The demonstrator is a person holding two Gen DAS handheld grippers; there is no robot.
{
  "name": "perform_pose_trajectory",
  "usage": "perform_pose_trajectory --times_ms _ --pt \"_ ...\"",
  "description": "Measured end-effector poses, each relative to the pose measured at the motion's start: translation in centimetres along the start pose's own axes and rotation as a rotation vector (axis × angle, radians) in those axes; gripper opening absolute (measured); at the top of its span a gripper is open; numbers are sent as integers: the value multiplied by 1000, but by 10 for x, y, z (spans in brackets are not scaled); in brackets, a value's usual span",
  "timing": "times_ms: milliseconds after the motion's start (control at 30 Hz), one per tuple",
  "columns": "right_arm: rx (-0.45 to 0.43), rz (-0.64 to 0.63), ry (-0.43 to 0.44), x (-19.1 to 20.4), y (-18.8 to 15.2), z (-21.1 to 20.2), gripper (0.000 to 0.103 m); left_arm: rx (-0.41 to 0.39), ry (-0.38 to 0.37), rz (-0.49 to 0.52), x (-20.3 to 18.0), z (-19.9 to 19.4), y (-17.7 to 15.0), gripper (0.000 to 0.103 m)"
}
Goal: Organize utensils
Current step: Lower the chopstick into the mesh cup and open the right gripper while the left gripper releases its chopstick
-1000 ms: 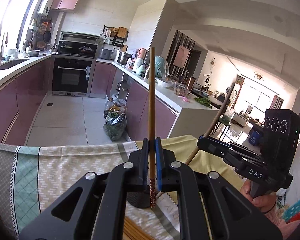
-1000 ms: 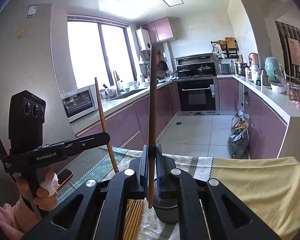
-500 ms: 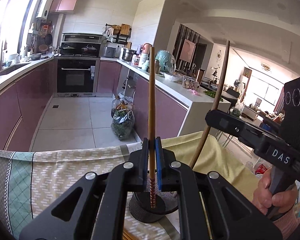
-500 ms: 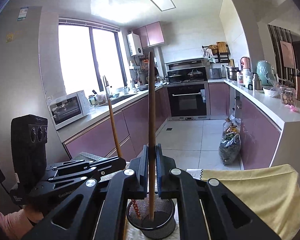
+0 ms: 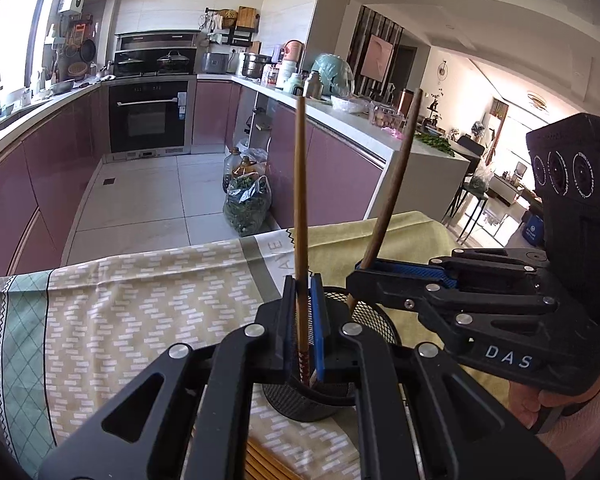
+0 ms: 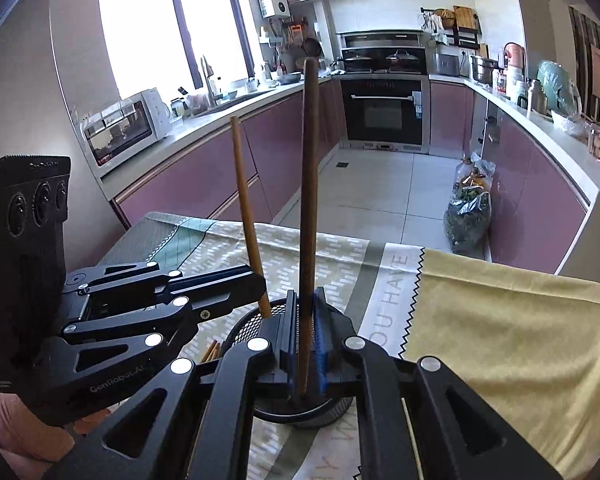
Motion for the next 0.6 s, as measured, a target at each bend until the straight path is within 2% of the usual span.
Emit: perform_pose_trajectory --times_ms 33,67,100,133,167,333,433,500,600 --pt "3 5 -7 0 -1 4 10 5 4 0 2 4 -2 11" --pt "4 10 -12 0 -2 7 10 7 9 -1 3 4 -7 17" --pt "-3 21 -20 -1 -2 8 13 5 18 -2 4 4 -8 24" --pt "-9 34 -25 -4 -2 9 19 -1 25 -1 5 2 -11 26" --pt "-14 44 -25 -7 -1 9 21 -6 32 0 6 1 -11 29" --pt "-70 70 -56 -16 -3 2 29 -37 76 9 11 -14 -15 35" --pt "-118 61 -77 -17 -6 -12 34 -60 109 27 14 -30 -22 42" --pt "-143 48 -50 -12 -11 -26 36 -72 126 34 17 -42 -28 48" --pt "-164 -7 -5 5 -22 -45 40 -63 152 46 23 -58 -41 50"
Point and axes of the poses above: each gripper's, at about its wrist camera, not at the fingertips, and z roughly the way its jaws point, x to its left, y to its top, the point moved 5 cm from there along z, roughly the way its jaws point, and after that the axes turned 7 degrees about z, right-handed, at the moved point
